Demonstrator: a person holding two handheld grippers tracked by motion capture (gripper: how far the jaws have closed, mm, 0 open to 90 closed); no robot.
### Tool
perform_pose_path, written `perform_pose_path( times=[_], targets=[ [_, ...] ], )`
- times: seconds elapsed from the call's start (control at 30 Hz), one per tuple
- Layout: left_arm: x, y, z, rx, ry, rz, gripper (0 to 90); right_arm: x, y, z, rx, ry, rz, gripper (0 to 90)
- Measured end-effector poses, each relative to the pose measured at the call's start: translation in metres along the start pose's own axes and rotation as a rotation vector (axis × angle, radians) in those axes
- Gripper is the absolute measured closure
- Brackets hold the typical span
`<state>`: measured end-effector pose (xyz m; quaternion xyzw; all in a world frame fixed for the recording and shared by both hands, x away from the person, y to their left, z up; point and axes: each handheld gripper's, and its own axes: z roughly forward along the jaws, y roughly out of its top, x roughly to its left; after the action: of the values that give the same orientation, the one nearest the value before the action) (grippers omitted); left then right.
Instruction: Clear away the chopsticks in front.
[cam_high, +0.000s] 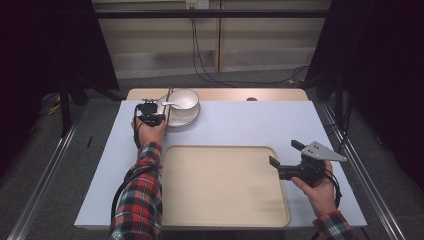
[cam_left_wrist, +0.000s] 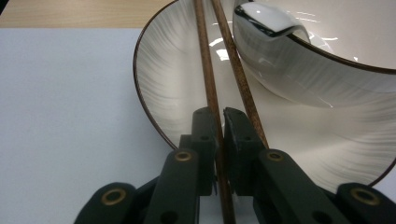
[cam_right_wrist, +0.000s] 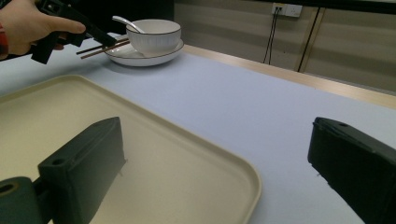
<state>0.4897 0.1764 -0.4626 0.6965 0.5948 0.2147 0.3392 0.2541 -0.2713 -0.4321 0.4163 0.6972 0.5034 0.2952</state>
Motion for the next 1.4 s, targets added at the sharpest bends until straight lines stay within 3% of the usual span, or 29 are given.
perform_pose_path(
  times=[0.2,0.33,0.47,0.87,1.13,1.4],
  targets=[
    [0.001,-0.001,-0.006,-0.013,-0.002,-0.065,85.4,-0.005,-0.001,0.0,0.0,-0.009,0.024,2.9],
    [0.003,-0.004,-0.017,-0.017,-0.003,-0.084,85.5,-0.008,0.0,-0.002,-0.016,-0.009,0.037,2.4],
    [0.011,-0.011,-0.03,-0.026,0.006,-0.112,85.5,-0.007,0.0,-0.002,-0.023,-0.006,0.039,1.5],
    [0.031,-0.04,-0.077,-0.09,-0.031,-0.246,85.6,-0.006,0.0,-0.003,-0.034,0.001,0.036,1.4],
    [0.025,-0.053,-0.102,-0.116,-0.036,-0.266,85.5,-0.007,0.0,-0.005,-0.039,0.005,0.04,1.4],
    [0.013,-0.079,-0.124,-0.107,-0.048,-0.251,85.6,-0.005,0.001,-0.005,-0.038,0.011,0.039,0.9]
  ],
)
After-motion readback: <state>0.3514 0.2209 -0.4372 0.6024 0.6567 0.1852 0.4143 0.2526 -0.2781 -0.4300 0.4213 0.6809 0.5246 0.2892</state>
